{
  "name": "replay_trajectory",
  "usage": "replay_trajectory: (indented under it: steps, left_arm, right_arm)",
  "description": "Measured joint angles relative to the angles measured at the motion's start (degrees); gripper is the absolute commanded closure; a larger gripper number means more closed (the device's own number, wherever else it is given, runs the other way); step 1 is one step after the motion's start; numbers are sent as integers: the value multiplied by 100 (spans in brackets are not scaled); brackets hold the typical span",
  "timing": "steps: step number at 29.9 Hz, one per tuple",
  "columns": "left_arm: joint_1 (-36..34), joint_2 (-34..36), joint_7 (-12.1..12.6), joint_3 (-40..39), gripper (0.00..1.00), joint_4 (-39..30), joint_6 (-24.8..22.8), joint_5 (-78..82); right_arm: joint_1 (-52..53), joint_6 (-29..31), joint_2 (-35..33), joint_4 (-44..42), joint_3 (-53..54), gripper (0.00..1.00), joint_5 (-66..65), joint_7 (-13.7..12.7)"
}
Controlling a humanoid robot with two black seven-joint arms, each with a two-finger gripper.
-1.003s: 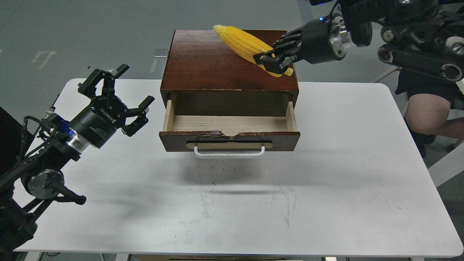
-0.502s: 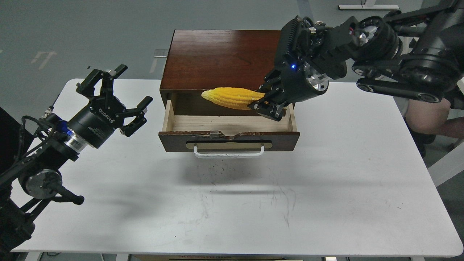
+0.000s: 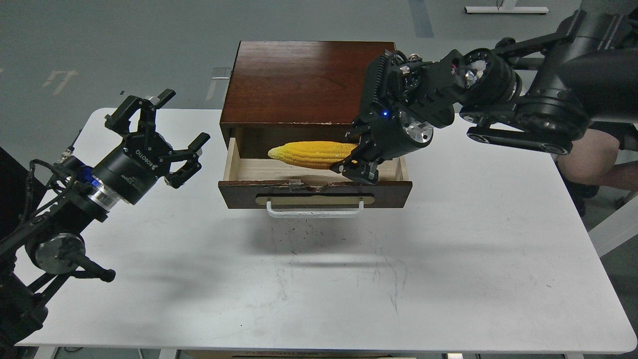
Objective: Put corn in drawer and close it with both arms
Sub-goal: 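Lower the corn cob into the drawer and open the right gripper, then withdraw the right gripper from the drawer back to its side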
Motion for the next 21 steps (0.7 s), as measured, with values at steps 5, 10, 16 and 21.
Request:
replay_trajectory:
  steps: [5,10,16,21]
  left_arm:
    - [2,-4,0,-5,0,0,0,0]
    - [1,-4,0,-5,0,0,0,0]
    - [-1,-2,-13,-15,0,0,0,0]
    - [-1,0,-58,-31,0,0,0,0]
  right_arm:
    - [-3,-29,-28,6,27,1,24,0]
    - [-3,-167,-146,32,114,1,68,0]
    - [20,-208,-597,98,475,0,855,0]
    - [-93,-208,-1252,143,823,0,2454,0]
